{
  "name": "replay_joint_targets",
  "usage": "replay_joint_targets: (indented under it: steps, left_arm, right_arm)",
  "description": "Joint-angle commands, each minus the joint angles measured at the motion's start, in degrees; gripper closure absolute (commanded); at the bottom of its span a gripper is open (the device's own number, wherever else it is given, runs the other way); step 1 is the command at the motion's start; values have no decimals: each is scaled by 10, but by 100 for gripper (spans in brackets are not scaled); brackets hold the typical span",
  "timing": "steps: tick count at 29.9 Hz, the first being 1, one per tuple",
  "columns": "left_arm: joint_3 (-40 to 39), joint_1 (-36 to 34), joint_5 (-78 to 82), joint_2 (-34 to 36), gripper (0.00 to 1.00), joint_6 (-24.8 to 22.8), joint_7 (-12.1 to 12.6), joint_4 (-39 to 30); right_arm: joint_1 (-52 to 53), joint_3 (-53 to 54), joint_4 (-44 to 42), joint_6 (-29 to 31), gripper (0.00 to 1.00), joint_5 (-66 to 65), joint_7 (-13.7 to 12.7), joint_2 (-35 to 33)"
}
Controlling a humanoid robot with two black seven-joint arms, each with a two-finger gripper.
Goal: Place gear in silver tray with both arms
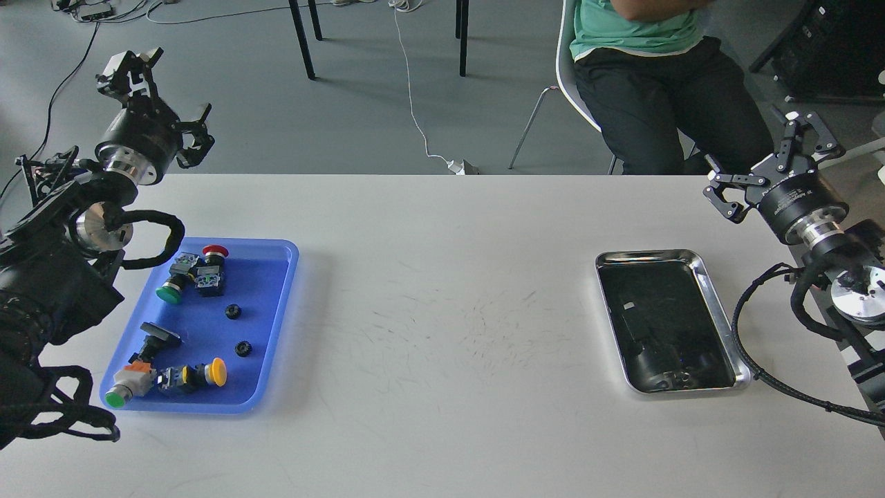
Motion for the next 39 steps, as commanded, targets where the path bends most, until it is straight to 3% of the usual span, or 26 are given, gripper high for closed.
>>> replay_joint_targets:
  steps: [1, 17, 27, 30, 39]
  left_arm:
    - [5, 3, 1, 0, 2, 0, -1, -1]
    - [44, -2, 3, 17, 2, 0, 2, -2]
    - [104, -57, 49, 51, 2, 0, 2, -11]
    - [119, -68, 84, 88, 2, 0, 2, -74]
    - [120, -55, 220, 246, 2, 0, 2, -383]
  right_arm:
    - [0, 1, 2, -2, 1, 0, 1, 0]
    - [-4, 0, 6, 1, 1, 0, 1, -6]
    - [-3, -2, 8, 1, 1, -1, 1, -8]
    - [-4, -1, 8, 1, 1, -2, 1, -9]
    - [-4, -1, 12, 3, 1, -2, 1, -16]
